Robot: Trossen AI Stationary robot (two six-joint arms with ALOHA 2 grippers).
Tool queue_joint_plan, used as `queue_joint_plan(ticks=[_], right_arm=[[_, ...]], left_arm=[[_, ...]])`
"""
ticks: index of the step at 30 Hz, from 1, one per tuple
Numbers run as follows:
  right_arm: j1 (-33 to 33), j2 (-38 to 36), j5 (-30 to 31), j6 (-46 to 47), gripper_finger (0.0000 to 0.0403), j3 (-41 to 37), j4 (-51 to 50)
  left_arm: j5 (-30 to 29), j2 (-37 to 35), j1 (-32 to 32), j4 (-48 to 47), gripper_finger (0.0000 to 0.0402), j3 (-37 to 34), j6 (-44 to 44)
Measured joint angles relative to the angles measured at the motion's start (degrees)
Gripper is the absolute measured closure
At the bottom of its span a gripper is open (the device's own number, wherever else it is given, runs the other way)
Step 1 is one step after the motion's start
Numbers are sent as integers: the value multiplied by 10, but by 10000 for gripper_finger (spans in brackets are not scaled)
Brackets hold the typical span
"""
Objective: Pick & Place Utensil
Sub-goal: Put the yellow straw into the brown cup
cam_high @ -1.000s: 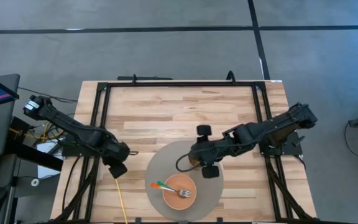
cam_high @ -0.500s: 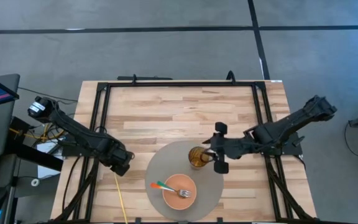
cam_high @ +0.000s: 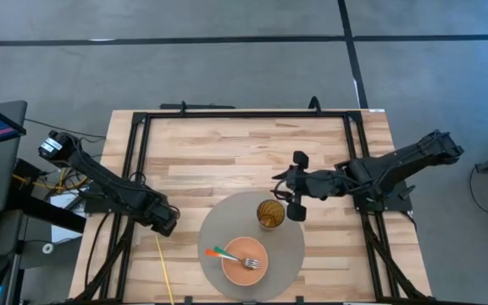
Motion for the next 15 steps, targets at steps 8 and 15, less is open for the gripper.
queue_joint_plan(ticks=[8,15], right_arm=[[-33,8,-2,1,232,0,-2],[-31,8,-21,2,234,0,-2]], left_arm=[[-6,0,0,36,256,0,-21],[35,0,-25,56,256,-25,-72]])
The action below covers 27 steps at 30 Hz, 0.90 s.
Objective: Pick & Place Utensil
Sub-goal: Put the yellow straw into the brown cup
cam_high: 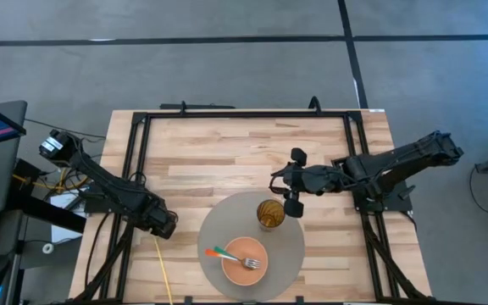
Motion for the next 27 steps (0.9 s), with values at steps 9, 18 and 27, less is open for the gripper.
queue_joint_plan(ticks=[9,18,27], right_arm=[[0,0,-12,0,233,0,0],[0,0,-12,0,231,0,0],[0,0,-12,0,233,0,0]], left_arm=[[2,-1,-16,75,258,-18,-18],[-3,-1,-16,76,341,-18,3],[-11,0,-13,83,393,-18,31]])
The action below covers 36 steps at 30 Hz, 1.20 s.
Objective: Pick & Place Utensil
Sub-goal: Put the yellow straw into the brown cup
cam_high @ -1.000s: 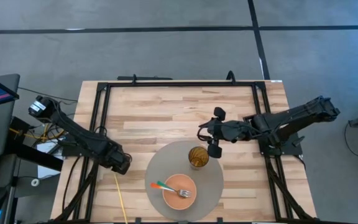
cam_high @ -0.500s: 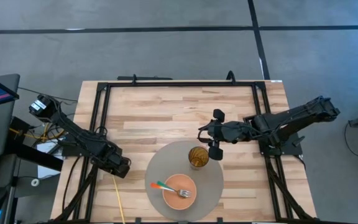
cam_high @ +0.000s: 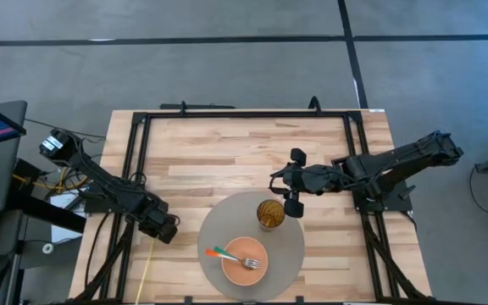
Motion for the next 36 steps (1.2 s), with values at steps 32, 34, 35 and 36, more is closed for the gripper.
queue_joint_plan(ticks=[32,34,35,36], right_arm=[[25,-3,-25,182,231,0,-131],[39,-3,-21,219,230,-1,-164],[48,-3,-15,234,229,-5,-174],[60,-1,-7,247,229,-10,-181]], left_arm=[[-429,-141,128,214,396,341,931],[-430,-137,129,278,396,344,990],[-429,-136,131,303,396,344,1014],[-429,-130,135,324,396,344,1030]])
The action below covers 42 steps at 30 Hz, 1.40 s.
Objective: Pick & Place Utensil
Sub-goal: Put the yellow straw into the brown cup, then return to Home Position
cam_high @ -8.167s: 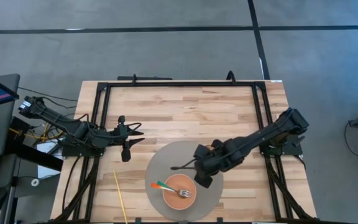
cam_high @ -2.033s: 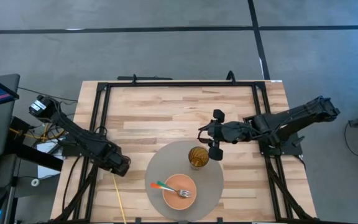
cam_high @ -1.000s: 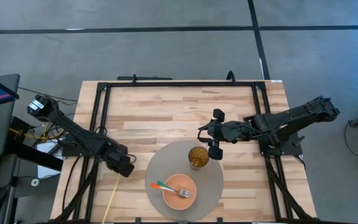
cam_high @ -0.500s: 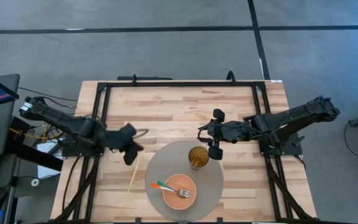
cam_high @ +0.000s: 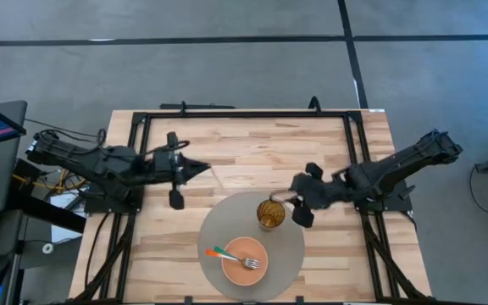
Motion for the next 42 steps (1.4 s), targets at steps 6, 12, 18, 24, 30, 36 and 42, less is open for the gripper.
queue_joint_plan(ticks=[6,12,18,24,30,36,42], right_arm=[[64,1,34,91,233,-31,-34],[116,1,88,149,233,-31,-61],[153,0,111,163,232,-31,-64],[158,0,126,163,234,-31,-65],[150,0,126,158,230,-31,-65],[129,0,129,117,231,-31,-64],[80,0,129,92,233,-31,-65]], left_arm=[[107,57,43,129,396,-1,33],[213,109,83,242,396,-1,32],[244,145,104,267,396,-1,-14],[265,207,106,267,396,-1,-42],[265,229,106,274,385,-2,-26],[265,223,106,273,327,-2,-23],[265,216,106,268,276,-2,-22]])
